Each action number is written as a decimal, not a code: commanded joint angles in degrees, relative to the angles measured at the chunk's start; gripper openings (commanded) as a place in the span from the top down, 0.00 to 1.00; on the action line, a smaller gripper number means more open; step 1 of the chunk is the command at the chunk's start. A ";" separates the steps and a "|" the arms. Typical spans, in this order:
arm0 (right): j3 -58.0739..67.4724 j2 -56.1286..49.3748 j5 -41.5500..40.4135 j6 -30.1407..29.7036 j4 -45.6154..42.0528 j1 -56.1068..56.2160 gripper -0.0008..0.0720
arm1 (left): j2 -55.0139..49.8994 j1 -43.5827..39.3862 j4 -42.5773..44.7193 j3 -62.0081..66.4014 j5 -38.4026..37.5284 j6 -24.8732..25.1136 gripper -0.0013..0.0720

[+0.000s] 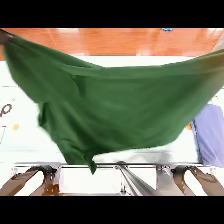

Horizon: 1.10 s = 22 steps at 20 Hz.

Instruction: Fold the shirts.

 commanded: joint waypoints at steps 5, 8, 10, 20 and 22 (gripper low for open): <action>-5.70 -30.21 -19.30 -8.81 14.84 3.56 0.96 | -26.38 -4.44 -1.01 -4.20 30.16 2.43 0.94; -3.19 -41.05 -30.08 -8.50 16.41 6.93 0.96 | -33.51 -6.67 -1.01 -4.11 36.79 2.38 0.94; 1.42 -47.63 -31.78 -8.09 19.34 7.93 0.96 | -36.24 -7.69 -1.07 -4.11 39.34 2.32 0.94; 12.22 -51.30 2.25 -0.70 15.69 -5.16 0.43 | -36.50 3.41 2.91 -5.77 -5.46 -3.87 0.29; 8.22 -46.90 9.16 -1.51 3.56 -7.17 0.43 | -28.83 6.03 3.39 -11.93 -4.46 -3.28 0.29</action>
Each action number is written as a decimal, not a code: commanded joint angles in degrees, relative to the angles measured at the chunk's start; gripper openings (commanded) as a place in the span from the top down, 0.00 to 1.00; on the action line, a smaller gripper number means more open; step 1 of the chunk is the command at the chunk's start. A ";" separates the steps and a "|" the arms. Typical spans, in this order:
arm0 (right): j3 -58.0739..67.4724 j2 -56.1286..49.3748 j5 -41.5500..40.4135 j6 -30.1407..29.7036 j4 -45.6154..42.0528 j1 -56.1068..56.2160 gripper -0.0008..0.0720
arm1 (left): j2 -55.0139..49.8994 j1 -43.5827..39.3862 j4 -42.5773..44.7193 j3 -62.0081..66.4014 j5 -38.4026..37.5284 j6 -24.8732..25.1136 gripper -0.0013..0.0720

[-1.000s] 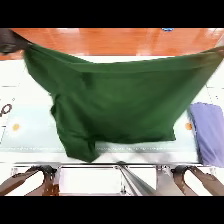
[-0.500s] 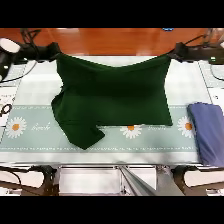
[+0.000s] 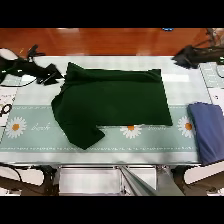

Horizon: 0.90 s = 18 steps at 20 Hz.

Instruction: Fold the shirts.

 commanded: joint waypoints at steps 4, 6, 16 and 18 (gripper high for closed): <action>-28.55 17.75 1.73 4.28 -10.88 -9.07 0.43 | 25.29 9.29 4.44 -30.21 -1.46 -1.31 0.29; -41.11 25.05 -5.22 10.47 -12.85 -10.49 0.43 | 31.39 14.53 -1.38 -42.53 -1.36 1.14 0.29; -50.34 30.95 -7.48 1.88 -2.23 -10.60 0.43 | 26.71 22.27 -11.91 -54.16 6.10 4.55 0.29; -50.34 30.95 -7.54 2.21 -2.16 -9.51 0.43 | 23.93 20.59 -13.25 -54.14 5.27 6.21 0.29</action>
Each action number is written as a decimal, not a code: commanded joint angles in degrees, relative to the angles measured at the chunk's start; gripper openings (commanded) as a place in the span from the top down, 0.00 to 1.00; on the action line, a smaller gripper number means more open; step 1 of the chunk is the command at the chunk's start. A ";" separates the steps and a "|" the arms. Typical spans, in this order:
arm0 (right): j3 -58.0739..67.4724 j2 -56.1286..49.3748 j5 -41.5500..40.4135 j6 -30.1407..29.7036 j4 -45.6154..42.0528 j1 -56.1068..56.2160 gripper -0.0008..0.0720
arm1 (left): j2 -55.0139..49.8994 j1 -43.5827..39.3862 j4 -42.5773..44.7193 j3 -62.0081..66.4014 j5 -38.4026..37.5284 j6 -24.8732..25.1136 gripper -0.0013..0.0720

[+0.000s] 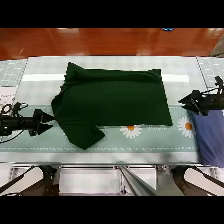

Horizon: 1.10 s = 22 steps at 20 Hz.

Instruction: Fold the shirts.

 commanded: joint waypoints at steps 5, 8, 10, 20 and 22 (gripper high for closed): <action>-0.61 0.37 -1.40 -0.76 2.49 1.07 0.43 | -4.63 -3.41 -3.06 -0.68 9.35 -1.18 0.29; -0.61 0.26 -6.12 0.92 3.41 1.07 0.43 | -4.63 -8.87 -3.30 -0.68 12.92 -2.51 0.30; -0.61 0.13 -7.23 0.87 4.42 1.05 0.43 | -4.66 -12.81 -3.30 -0.63 14.60 -2.54 0.34; -11.30 -1.09 2.23 -4.15 -6.82 -11.47 0.43 | -4.57 -13.75 -3.21 4.28 9.05 -1.44 0.94; -11.72 -3.41 2.95 -5.42 -3.39 -11.41 0.43 | -4.57 -13.79 -3.21 4.28 9.01 -1.42 0.94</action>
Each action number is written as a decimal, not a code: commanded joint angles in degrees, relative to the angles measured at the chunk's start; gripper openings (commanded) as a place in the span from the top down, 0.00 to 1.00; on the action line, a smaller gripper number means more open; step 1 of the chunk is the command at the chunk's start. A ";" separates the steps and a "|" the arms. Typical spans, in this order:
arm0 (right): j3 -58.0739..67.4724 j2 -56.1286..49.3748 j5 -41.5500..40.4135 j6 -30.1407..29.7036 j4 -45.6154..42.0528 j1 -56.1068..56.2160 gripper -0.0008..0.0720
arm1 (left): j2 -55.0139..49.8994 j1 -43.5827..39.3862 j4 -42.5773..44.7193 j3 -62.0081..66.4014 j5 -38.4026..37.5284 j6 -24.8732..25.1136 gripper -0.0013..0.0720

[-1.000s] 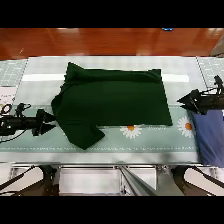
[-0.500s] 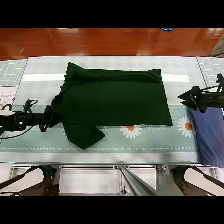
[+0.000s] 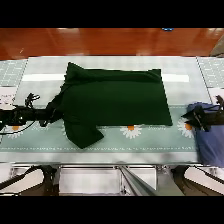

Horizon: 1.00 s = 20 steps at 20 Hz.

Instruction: Fold the shirts.

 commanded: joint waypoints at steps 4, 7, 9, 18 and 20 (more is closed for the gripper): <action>-2.51 -6.23 3.48 -4.79 5.62 -0.85 0.43 | 0.02 -0.20 -0.17 0.39 -0.39 0.33 0.94; -2.51 -8.33 3.37 -5.97 6.45 0.09 0.43 | 0.02 -0.20 -0.17 0.39 -0.35 0.55 0.94; -2.45 -10.34 2.12 -5.97 6.80 3.48 0.43 | 0.02 -0.20 -0.17 0.39 -0.37 0.55 0.94; 8.24 -14.43 2.12 -7.43 10.23 17.73 0.96 | 0.13 -0.20 -0.28 1.44 -0.81 1.03 0.94; 13.33 -13.38 5.35 -6.14 10.25 18.29 0.96 | 0.44 -0.20 -0.85 4.61 -2.71 1.07 0.94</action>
